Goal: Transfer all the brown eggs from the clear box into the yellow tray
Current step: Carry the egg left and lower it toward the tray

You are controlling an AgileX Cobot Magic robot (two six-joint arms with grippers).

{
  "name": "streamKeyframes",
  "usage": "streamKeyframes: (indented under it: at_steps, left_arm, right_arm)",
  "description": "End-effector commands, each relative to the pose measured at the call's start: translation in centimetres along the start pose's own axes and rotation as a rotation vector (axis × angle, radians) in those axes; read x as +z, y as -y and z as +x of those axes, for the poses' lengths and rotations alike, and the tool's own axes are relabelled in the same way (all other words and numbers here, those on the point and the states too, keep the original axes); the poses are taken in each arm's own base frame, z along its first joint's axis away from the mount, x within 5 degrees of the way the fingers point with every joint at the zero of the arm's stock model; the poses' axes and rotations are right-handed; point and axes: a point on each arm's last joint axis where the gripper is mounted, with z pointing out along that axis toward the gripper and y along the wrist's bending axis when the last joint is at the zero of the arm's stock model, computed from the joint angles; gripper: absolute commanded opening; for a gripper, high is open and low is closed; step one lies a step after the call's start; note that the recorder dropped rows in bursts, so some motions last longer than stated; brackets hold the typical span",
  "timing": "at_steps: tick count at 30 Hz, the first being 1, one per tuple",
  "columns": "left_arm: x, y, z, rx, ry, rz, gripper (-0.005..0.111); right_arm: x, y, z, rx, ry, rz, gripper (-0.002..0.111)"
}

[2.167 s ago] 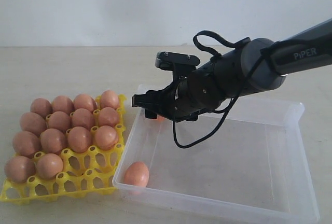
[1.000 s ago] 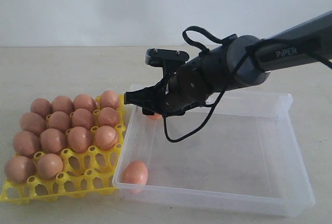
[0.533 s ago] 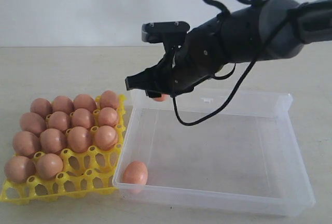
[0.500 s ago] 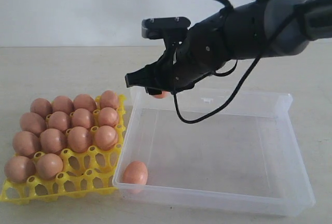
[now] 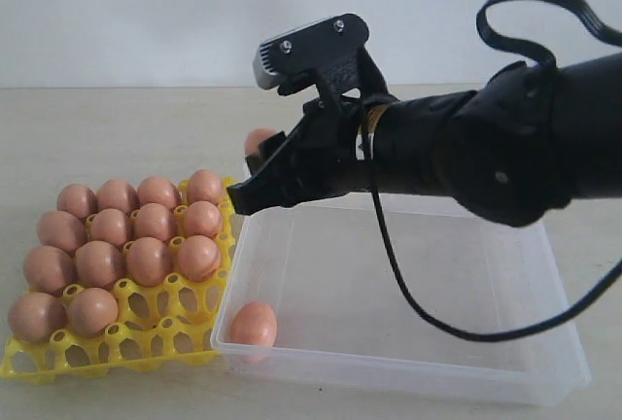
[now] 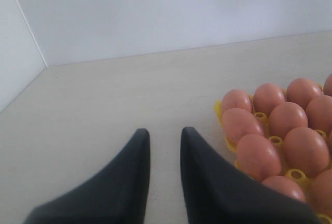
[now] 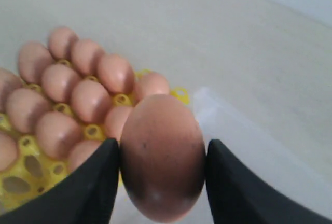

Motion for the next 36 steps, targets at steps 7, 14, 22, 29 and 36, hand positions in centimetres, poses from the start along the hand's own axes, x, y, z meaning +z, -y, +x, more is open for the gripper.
streamKeyframes:
  at_steps: [7, 14, 22, 29, 36]
  left_arm:
    - [0.0, 0.0, 0.1, -0.004, 0.0, -0.001, 0.022]
    - [0.0, 0.0, 0.1, -0.004, 0.0, -0.001, 0.022]
    - [0.0, 0.0, 0.1, -0.004, 0.0, -0.001, 0.022]
    - [0.0, 0.0, 0.1, -0.004, 0.0, -0.001, 0.022]
    - [0.0, 0.0, 0.1, -0.004, 0.0, -0.001, 0.022]
  right_arm:
    - [-0.5, -5.4, -0.5, -0.001, 0.289, -0.195, 0.0]
    - [0.7, -5.9, 0.4, 0.045, 0.276, -0.228, 0.0]
    - [0.5, -5.9, 2.4, 0.129, 0.307, -0.276, 0.0]
    - [-0.3, -7.3, 3.9, -0.033, 0.31, -0.441, 0.0]
    - [0.7, -7.6, 5.0, -0.049, 0.288, -0.473, 0.0]
